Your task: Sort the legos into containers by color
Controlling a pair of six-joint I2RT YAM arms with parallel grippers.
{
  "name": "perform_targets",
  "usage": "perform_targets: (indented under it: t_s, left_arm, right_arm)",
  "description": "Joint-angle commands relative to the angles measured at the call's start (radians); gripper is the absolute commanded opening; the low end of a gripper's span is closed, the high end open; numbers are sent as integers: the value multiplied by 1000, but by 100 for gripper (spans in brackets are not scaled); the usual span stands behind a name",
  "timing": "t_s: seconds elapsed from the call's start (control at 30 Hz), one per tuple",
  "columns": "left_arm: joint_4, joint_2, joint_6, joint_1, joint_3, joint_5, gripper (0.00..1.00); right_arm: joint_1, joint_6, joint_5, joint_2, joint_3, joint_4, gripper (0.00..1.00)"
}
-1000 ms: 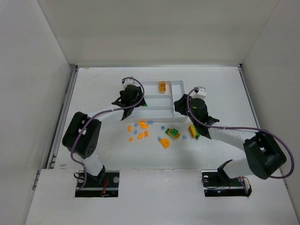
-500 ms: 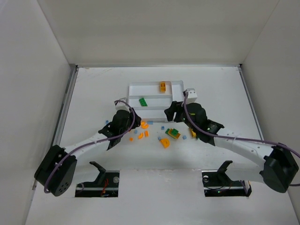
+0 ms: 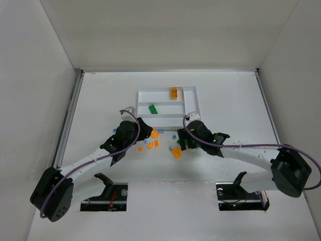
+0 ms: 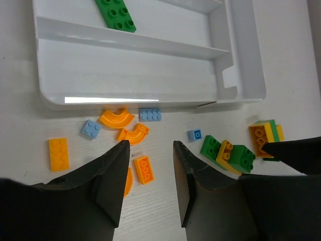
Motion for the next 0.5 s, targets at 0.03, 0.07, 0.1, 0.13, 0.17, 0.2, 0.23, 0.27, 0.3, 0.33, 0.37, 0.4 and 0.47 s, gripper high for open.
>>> perform_targets:
  t_s: [0.03, 0.07, 0.1, 0.13, 0.17, 0.2, 0.23, 0.27, 0.3, 0.33, 0.37, 0.4, 0.47]
  left_arm:
    - [10, -65, -17, 3, -4, 34, 37]
    - [2, -72, -14, 7, -4, 38, 38]
    - [0, -82, -12, 10, -7, 35, 38]
    - [5, -85, -15, 10, -15, 35, 38]
    - [10, -85, -17, 10, -18, 35, 38]
    - [10, -82, -18, 13, -18, 35, 38]
    - [5, -73, -18, 16, -13, 41, 38]
    - [3, -69, -15, 17, -10, 44, 38]
    - [11, -68, -15, 17, -15, 44, 38]
    - [14, -69, -18, 14, -21, 39, 38]
    - [19, -71, -18, 13, -27, 36, 38]
    - [23, -71, -21, 13, -30, 36, 38]
    - [19, -68, -24, 19, -30, 44, 38]
  right_arm:
    - [9, -38, -7, 51, 43, -25, 85]
    - [9, -44, -13, 64, 47, -20, 83]
    - [9, -54, -19, 77, 53, -17, 81]
    - [9, -64, -21, 90, 61, -20, 78]
    - [9, -68, -21, 102, 69, -25, 77]
    - [9, -73, -21, 110, 73, -25, 75]
    - [9, -74, -21, 116, 79, -24, 74]
    - [9, -77, -21, 120, 84, -19, 71]
    - [9, -82, -21, 128, 89, -17, 69]
    - [9, -87, -21, 134, 95, -19, 69]
    - [10, -90, -13, 140, 99, -23, 68]
    - [10, -90, -10, 142, 99, -25, 68]
    - [10, -90, -19, 143, 98, -16, 65]
